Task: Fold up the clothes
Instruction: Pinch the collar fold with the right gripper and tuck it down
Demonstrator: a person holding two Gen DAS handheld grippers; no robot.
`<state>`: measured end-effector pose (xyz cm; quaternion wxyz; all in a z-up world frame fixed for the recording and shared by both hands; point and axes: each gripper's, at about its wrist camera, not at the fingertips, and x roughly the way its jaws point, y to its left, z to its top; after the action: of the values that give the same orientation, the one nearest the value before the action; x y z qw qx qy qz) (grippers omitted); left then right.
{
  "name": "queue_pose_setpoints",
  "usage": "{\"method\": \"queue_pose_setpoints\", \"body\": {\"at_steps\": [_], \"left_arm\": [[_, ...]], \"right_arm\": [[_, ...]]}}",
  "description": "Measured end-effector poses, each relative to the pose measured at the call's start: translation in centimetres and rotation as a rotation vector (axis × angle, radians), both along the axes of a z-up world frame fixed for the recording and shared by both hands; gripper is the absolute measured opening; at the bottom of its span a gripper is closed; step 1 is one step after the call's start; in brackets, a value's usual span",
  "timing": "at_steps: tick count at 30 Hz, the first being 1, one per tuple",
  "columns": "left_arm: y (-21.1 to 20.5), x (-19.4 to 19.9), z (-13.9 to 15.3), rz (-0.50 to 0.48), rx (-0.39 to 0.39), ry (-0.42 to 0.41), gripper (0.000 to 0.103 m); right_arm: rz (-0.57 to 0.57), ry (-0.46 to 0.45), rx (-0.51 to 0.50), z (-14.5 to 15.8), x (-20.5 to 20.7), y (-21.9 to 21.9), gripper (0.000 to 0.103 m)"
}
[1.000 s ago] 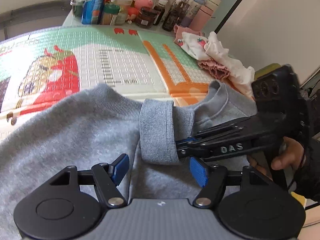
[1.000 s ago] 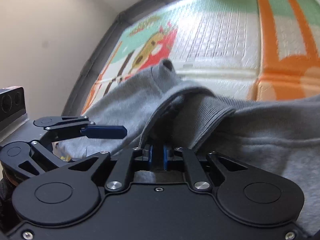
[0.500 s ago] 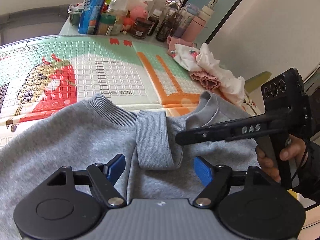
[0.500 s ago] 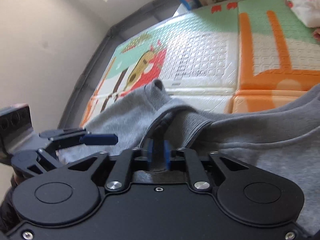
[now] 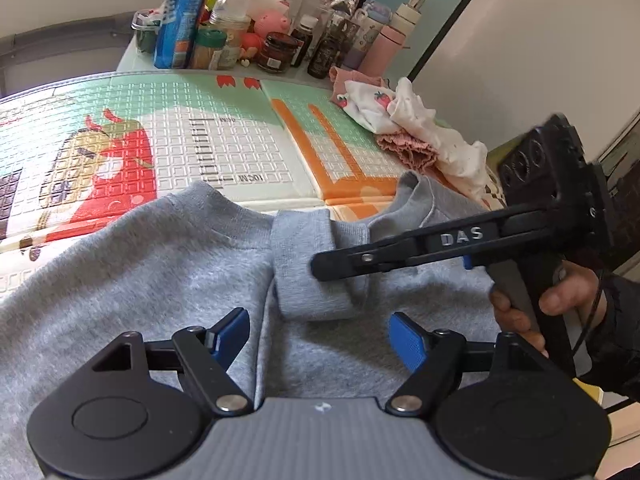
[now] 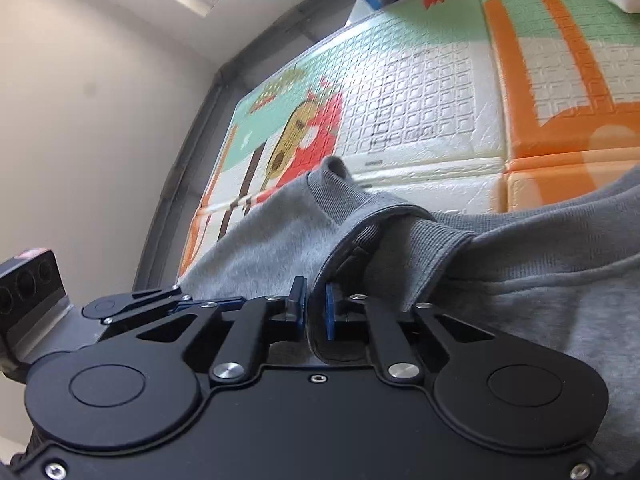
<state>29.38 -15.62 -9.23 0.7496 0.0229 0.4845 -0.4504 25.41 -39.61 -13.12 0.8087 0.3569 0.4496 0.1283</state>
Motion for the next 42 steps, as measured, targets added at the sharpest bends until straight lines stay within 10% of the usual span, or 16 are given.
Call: {"method": "queue_pose_setpoints", "body": {"at_steps": [11,29,42], "left_arm": [[-2.3,0.6,0.5,-0.037,-0.101,0.029,0.082],[-9.4,2.7,-3.3,-0.021,-0.090,0.190,0.082],[-9.7,2.5,-5.1,0.003,-0.008,0.226,0.082]], "right_arm": [[-0.268,0.087,0.248,-4.7,-5.1,-3.4,0.006],[-0.274,0.109,0.160,-5.6,-5.6,-2.1,0.003],[-0.169,0.017,-0.017,-0.7,-7.0,0.2,0.009]]}}
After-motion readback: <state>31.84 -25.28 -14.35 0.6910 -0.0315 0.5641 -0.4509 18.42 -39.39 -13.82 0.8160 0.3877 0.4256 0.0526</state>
